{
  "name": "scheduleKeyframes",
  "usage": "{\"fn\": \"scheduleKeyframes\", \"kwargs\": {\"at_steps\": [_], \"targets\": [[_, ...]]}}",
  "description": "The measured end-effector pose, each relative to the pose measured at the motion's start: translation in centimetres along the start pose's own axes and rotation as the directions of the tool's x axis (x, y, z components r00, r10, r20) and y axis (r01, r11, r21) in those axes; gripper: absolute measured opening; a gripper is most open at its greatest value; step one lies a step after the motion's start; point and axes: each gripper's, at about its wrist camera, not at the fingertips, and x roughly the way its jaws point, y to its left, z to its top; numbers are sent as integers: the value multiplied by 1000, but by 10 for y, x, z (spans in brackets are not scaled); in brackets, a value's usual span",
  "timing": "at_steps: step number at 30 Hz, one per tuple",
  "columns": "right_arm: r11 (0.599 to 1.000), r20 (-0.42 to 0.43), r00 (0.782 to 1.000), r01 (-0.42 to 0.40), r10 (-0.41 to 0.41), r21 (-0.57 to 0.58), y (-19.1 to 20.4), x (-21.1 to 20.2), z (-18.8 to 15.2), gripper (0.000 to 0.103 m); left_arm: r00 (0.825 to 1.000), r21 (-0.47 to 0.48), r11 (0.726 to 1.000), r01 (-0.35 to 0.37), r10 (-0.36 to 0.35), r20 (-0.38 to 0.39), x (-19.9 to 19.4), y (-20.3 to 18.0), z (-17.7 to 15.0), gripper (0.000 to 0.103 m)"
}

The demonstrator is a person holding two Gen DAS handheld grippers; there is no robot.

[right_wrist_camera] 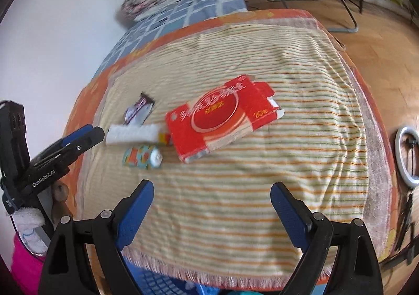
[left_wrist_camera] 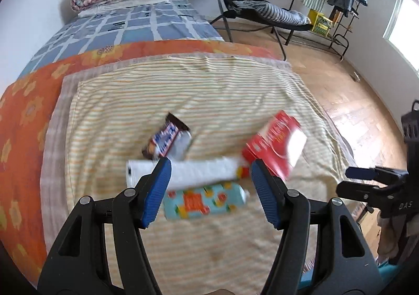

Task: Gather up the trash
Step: 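Move both open tools back over the towel, then grasp the chocolate bar wrapper with the left gripper while the right grasps the red medicine box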

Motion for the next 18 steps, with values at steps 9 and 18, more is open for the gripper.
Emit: {"fn": "scheduleKeyframes", "kwargs": {"at_steps": [9,18], "targets": [[955,-17,997,-69,78,290,-31,40,34,99,997,-92,996,-3,-5,-83,46,46,28,65],[911,-23,997,-57,72,408,-33,77,58,100,984,-59,998,-19,8,-176,93,60,32,56]]}}
